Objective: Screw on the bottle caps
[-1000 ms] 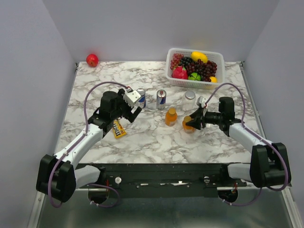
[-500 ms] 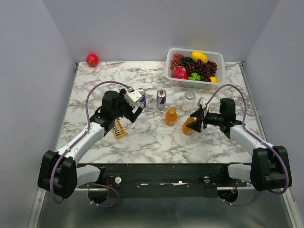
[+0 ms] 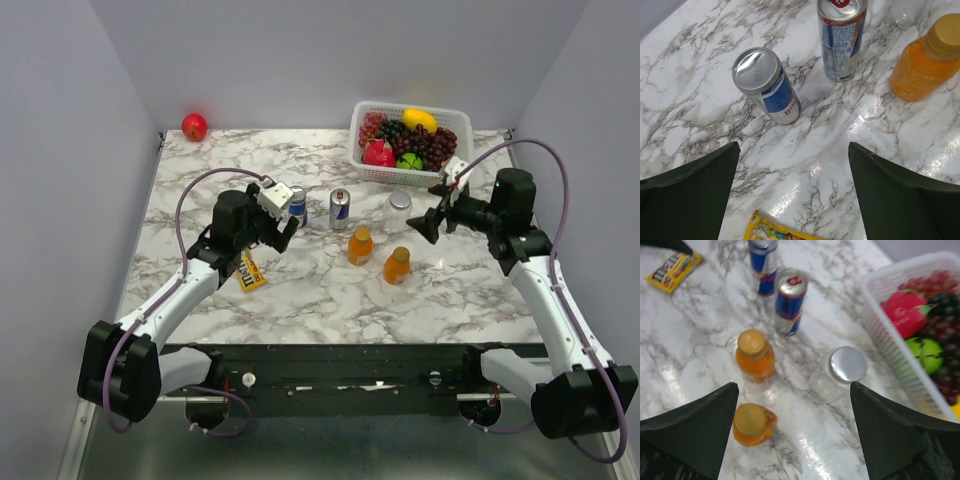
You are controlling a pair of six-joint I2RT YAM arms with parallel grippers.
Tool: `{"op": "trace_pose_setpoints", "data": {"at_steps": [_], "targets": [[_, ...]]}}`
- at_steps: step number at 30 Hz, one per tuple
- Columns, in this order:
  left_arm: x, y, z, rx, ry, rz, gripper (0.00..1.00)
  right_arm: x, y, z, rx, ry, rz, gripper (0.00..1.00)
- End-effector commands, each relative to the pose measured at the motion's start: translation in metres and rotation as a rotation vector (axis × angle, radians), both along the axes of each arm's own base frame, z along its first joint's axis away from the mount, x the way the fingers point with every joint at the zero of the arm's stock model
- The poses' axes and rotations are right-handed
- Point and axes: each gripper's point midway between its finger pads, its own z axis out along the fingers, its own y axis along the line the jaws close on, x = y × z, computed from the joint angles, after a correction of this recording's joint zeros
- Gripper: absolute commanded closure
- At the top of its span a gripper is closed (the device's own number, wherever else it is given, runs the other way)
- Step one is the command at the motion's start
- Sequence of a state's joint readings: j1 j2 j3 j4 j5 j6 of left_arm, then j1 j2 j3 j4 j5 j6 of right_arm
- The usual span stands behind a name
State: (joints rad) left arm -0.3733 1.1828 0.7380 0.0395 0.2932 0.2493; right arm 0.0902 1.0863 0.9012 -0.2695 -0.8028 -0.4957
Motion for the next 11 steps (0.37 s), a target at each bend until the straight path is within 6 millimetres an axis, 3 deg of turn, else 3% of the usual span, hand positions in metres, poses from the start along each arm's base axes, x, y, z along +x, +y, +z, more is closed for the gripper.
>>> {"op": "trace_pose_setpoints", "data": {"at_steps": [1, 3, 6, 11], "targets": [[0.015, 0.028, 0.028, -0.079, -0.033, 0.254, 0.01, 0.019, -0.052, 0.036, 0.004, 0.059, -0.43, 0.0], [0.015, 0.034, 0.035, -0.09, -0.038, 0.293, 0.01, 0.027, -0.067, 0.05, 0.04, 0.106, -0.57, 0.0], [0.007, 0.026, 0.052, -0.139, -0.056, 0.243, 0.01, 0.034, -0.094, 0.052, 0.029, 0.115, -0.749, 0.0], [-0.001, 0.017, 0.063, -0.185, -0.073, 0.186, 0.01, 0.034, -0.099, 0.056, 0.011, 0.077, -0.766, 0.0]]}}
